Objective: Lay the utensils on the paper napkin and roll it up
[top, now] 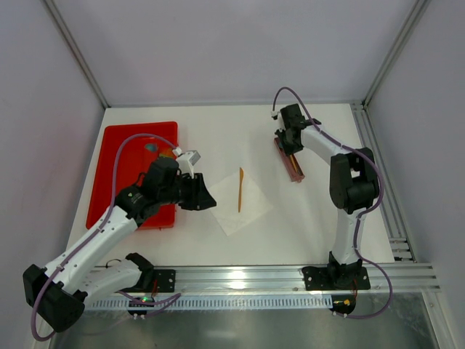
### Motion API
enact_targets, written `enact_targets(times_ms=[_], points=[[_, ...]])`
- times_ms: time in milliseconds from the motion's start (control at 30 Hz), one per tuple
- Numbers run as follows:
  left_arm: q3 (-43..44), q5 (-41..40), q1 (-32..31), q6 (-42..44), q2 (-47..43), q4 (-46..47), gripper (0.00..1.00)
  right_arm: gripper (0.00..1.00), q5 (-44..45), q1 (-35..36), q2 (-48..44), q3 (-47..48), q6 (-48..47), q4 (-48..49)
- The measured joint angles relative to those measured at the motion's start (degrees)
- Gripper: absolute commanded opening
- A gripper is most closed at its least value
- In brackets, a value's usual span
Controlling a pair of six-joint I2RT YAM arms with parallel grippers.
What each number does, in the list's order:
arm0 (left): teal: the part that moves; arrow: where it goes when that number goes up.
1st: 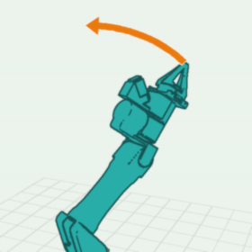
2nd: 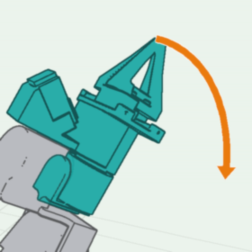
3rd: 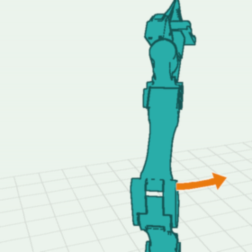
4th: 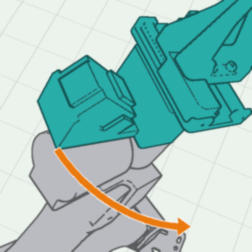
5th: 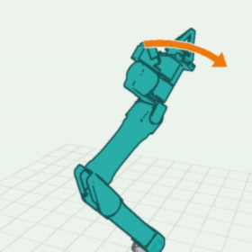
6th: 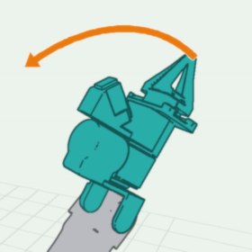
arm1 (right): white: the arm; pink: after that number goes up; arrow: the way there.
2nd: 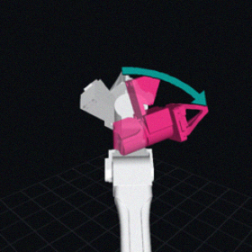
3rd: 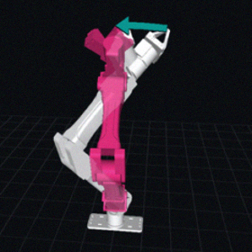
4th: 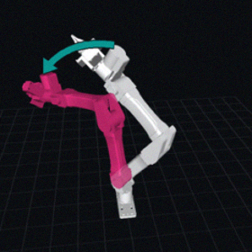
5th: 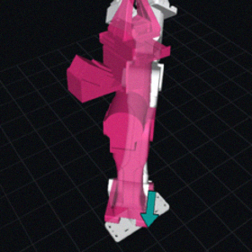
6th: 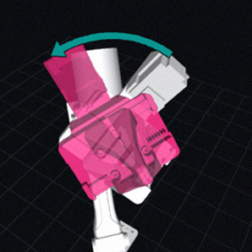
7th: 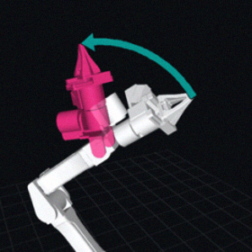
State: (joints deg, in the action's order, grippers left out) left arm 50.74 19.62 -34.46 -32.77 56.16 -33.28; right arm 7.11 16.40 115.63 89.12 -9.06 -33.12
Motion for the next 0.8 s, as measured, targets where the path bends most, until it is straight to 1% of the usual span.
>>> enact_targets(times_ms=[500, 800], points=[[0.0, 0.9, 0.0, 0.3, 0.1, 0.0, 0.37, 0.24, 1.7, 0.0, 0.9, -0.9, 1.0, 0.3], [0.0, 1.1, 0.0, 0.3, 0.1, 0.0, 0.37, 0.24, 2.1, 0.0, 3.4, -1.0, 1.8, 0.3]])
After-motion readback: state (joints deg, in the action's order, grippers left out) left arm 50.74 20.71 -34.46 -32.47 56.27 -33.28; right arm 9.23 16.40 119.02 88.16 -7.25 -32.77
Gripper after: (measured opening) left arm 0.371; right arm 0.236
